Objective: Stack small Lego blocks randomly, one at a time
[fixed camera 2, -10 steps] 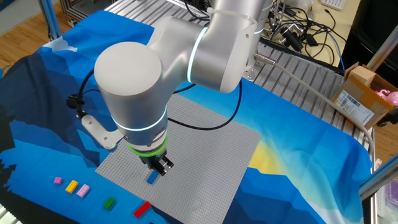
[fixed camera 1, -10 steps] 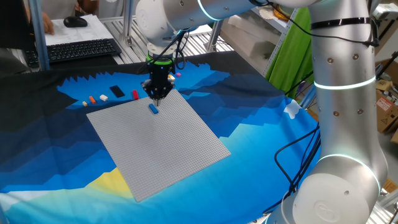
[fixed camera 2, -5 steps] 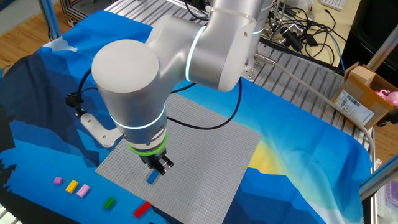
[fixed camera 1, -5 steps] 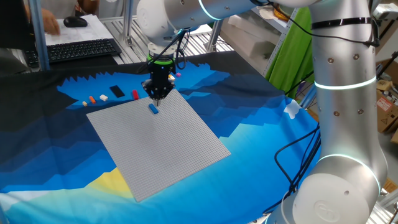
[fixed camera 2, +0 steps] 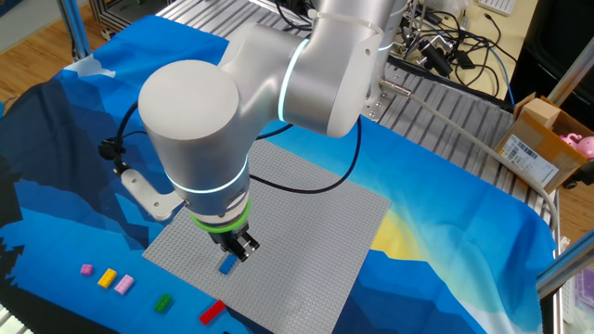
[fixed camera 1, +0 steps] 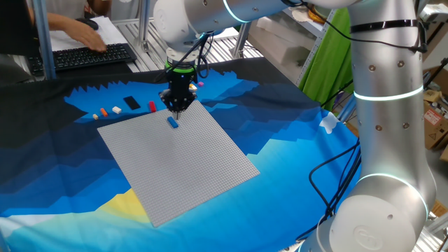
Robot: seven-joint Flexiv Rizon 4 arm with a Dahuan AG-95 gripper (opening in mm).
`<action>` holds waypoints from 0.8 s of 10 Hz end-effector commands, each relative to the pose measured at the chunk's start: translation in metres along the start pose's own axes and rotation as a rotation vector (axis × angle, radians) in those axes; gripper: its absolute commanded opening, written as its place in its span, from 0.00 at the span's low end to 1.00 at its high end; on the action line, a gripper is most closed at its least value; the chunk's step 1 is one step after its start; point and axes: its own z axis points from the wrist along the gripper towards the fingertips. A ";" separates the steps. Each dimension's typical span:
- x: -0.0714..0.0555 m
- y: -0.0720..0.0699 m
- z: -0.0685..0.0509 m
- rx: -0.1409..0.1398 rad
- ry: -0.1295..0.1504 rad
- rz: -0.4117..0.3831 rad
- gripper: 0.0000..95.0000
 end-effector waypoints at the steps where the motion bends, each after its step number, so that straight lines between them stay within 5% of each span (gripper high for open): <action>1: 0.000 0.000 0.000 0.001 -0.002 -0.001 0.00; 8: 0.000 0.000 0.000 0.001 0.000 0.006 0.00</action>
